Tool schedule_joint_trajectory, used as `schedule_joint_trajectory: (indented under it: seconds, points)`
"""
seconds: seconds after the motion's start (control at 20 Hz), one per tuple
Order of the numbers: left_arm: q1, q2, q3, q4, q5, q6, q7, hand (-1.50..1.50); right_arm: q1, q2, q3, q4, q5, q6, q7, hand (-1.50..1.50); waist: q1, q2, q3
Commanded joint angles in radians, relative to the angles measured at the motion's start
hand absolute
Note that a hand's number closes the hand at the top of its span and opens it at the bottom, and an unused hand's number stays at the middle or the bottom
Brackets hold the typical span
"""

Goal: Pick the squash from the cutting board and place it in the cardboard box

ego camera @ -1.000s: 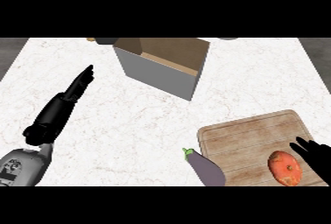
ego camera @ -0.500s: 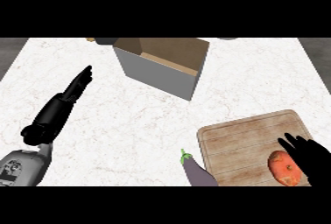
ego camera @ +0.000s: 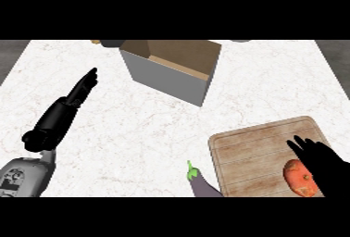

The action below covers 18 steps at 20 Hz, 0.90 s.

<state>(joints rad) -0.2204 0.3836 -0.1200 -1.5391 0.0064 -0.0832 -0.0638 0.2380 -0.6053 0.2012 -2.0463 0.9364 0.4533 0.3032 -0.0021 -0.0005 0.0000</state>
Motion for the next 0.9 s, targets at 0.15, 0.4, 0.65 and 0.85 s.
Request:
schedule_joint_trajectory:
  seconds: [0.15, 0.4, 0.65, 0.85]
  points:
    - [-0.061, -0.050, 0.029, 0.052, -0.041, -0.020, 0.021, 0.00, 0.055, 0.072, 0.043, 0.029, 0.090, -0.052, -0.050, -1.50, -0.007, 0.000, 0.000]
    - [-0.112, -0.008, 0.115, 0.094, -0.012, -0.088, 0.006, 0.00, 0.016, 0.104, 0.035, 0.140, 0.157, -0.087, -0.062, -1.50, -0.005, 0.001, 0.000]
    - [0.022, -0.062, 0.083, -0.025, -0.070, -0.079, 0.007, 0.00, -0.033, 0.124, -0.028, 0.258, 0.179, -0.098, -0.130, -1.50, 0.002, 0.000, 0.000]
    - [0.036, -0.081, 0.105, -0.033, -0.068, -0.106, 0.015, 0.00, -0.024, 0.119, -0.091, 0.202, 0.130, -0.021, -0.170, -1.50, 0.000, 0.000, 0.000]
